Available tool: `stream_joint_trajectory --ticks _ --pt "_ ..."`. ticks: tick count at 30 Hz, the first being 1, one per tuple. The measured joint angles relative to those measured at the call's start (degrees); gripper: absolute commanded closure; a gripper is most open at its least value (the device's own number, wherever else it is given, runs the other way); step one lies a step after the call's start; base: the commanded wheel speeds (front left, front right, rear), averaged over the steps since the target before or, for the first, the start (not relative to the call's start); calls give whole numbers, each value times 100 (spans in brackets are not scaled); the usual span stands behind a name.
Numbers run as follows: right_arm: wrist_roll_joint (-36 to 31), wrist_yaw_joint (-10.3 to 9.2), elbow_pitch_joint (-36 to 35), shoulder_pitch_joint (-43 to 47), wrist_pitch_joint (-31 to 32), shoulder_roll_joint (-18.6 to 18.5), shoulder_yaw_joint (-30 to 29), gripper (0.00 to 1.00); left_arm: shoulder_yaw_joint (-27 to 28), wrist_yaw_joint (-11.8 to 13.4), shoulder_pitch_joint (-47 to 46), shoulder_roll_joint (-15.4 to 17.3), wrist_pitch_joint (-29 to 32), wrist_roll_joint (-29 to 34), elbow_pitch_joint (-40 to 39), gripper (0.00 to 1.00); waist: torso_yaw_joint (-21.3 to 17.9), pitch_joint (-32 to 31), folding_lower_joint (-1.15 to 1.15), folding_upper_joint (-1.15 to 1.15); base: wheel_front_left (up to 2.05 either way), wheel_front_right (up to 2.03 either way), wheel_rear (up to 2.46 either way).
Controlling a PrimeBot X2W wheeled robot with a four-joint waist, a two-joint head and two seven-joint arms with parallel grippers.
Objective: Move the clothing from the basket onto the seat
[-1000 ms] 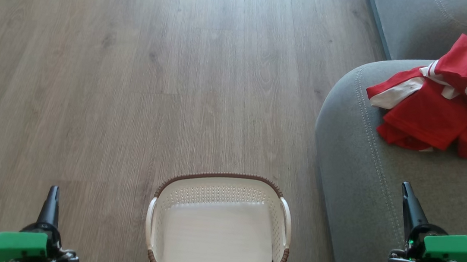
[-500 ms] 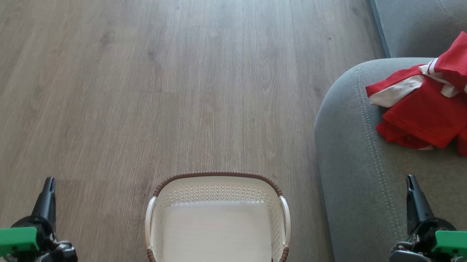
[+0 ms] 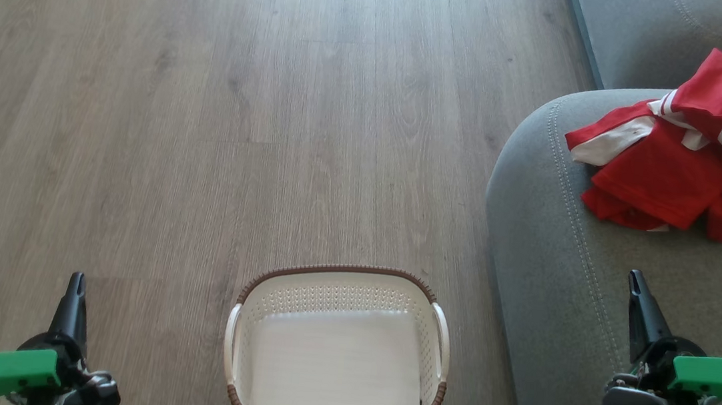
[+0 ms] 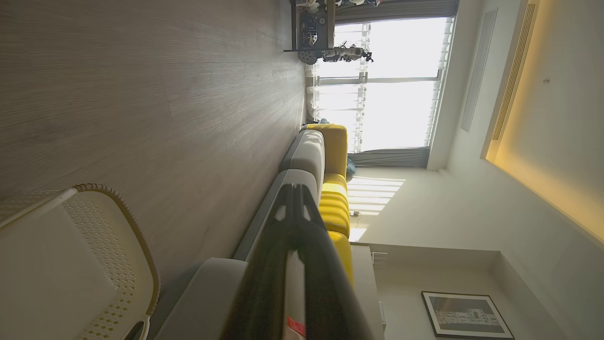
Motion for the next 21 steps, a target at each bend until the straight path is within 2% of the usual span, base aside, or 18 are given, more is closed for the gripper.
stream_joint_trajectory --ticks 21 --pt "96 0 -9 0 -56 -102 126 100 0 0 0 -1 0 0 0 100 0 0 0 0 0 0 0"
